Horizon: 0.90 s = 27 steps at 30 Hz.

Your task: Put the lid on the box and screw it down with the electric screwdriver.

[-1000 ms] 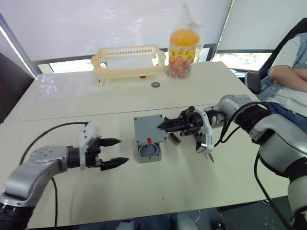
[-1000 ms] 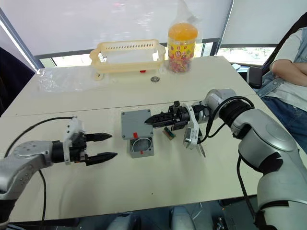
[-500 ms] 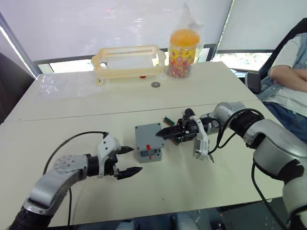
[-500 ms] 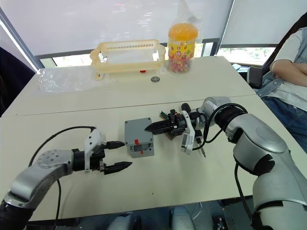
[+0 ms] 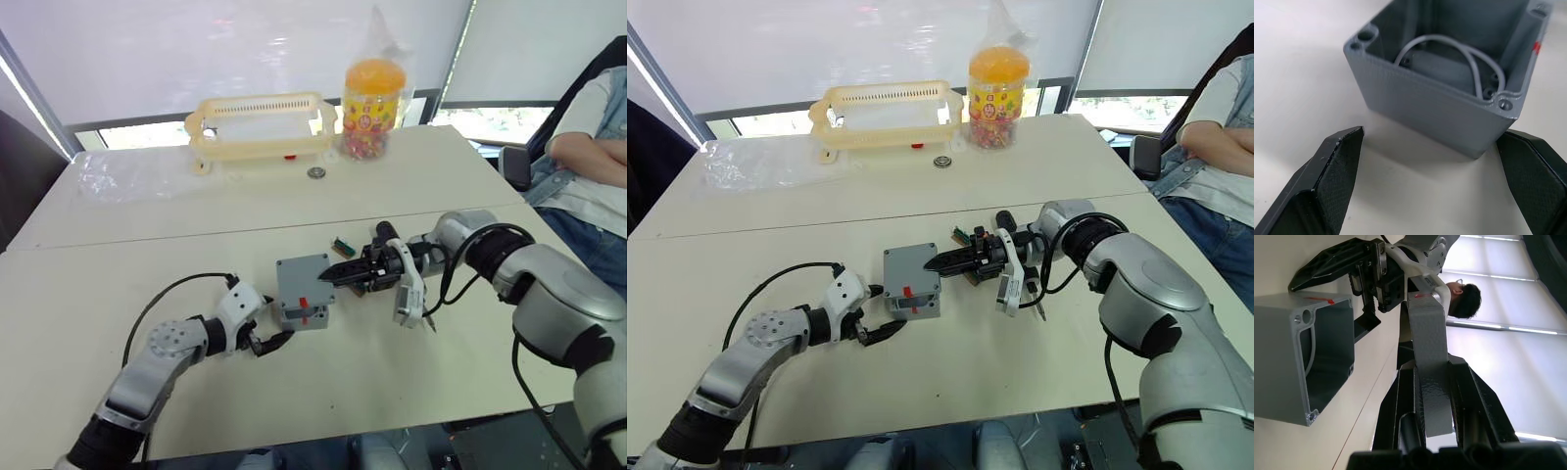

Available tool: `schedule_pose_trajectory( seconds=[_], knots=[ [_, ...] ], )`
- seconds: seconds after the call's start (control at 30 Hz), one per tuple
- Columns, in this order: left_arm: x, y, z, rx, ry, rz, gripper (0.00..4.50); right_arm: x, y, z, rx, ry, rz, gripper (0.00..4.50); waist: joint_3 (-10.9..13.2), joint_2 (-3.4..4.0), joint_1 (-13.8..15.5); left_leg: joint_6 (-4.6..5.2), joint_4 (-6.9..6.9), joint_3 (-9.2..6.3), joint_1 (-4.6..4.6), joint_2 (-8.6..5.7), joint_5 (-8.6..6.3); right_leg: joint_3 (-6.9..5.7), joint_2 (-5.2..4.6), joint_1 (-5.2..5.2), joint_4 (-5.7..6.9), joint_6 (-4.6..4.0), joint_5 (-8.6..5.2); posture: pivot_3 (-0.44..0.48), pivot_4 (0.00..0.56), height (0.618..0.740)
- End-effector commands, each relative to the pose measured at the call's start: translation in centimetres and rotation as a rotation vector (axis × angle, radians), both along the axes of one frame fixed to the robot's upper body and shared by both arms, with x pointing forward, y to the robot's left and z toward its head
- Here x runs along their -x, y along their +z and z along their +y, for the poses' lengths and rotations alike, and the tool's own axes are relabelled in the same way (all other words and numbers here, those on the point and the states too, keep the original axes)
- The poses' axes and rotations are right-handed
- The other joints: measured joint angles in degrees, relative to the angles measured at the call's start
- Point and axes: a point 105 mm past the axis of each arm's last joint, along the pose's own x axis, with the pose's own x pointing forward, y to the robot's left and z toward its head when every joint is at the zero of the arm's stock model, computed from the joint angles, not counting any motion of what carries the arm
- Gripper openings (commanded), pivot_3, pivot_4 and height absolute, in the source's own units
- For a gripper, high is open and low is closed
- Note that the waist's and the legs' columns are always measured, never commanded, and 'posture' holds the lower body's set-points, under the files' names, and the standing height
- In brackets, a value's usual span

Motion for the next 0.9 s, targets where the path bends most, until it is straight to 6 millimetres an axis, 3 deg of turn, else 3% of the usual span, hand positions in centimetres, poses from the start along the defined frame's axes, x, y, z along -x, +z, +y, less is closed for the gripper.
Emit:
schedule_pose_trajectory(
  seconds=[0.03, 0.2, 0.3, 0.5, 0.7, 0.9],
  knots=[
    [-0.9, 1.1, 0.4, -0.018, 0.023, -0.066, 4.34, -0.1, 1.2, 0.7, -0.032, 0.025, -0.027, 0.16, 0.0, 0.0, -0.01, 0.0, 0.0, 0.0, 0.0, 0.0, 0.0, 0.0, 0.0, 0.0, 0.0, 0.0, 0.0, 0.0, 0.15, 0.74],
    [-0.9, 2.1, 0.6, 0.01, 0.019, -0.09, 4.34, -0.4, 0.7, 1.0, -0.017, 0.009, -0.022, 0.16, 0.0, 0.0, 0.0, -0.02, 0.0, 0.0, 0.0, 0.0, 0.01, 0.0, 0.0, 0.0, -0.01, 0.0, 0.0, 0.0, 0.15, 0.74],
    [0.3, 2.9, 0.8, 0.046, -0.033, -0.069, 4.34, -0.8, 0.6, 1.4, -0.016, -0.022, -0.003, 0.16, 0.0, 0.0, -0.13, 0.0, 0.0, 0.0, 0.0, 0.0, 0.0, 0.0, 0.0, 0.0, 0.0, 0.0, 0.0, 0.0, 0.15, 0.74],
    [1.6, 4.7, 3.8, 0.062, -0.016, -0.028, 4.34, -1.4, 0.0, 1.9, -0.013, -0.115, 0.094, 0.16, 0.0, 0.01, -0.81, 0.04, -0.01, -0.01, 0.0, 0.04, -0.02, 0.0, 0.02, -0.01, 0.0, 0.0, 0.0, 0.0, 0.15, 0.74],
    [0.9, 5.9, 6.8, 0.041, 0.055, -0.035, 4.34, -1.2, -0.9, 1.9, 0.011, -0.131, 0.133, 0.16, 0.0, 0.01, -1.16, 0.09, 0.0, -0.03, 0.0, 0.03, -0.05, -0.02, 0.03, 0.0, 0.0, 0.0, 0.0, 0.0, 0.15, 0.74],
    [0.4, 5.8, 7.1, 0.038, 0.073, -0.051, 4.34, -1.3, -2.2, 1.7, 0.05, -0.167, 0.166, 0.16, 0.0, 0.01, -1.34, 0.06, -0.01, -0.03, 0.01, 0.03, -0.03, -0.02, 0.03, 0.0, 0.0, 0.0, 0.0, 0.0, 0.15, 0.74]
  ],
)
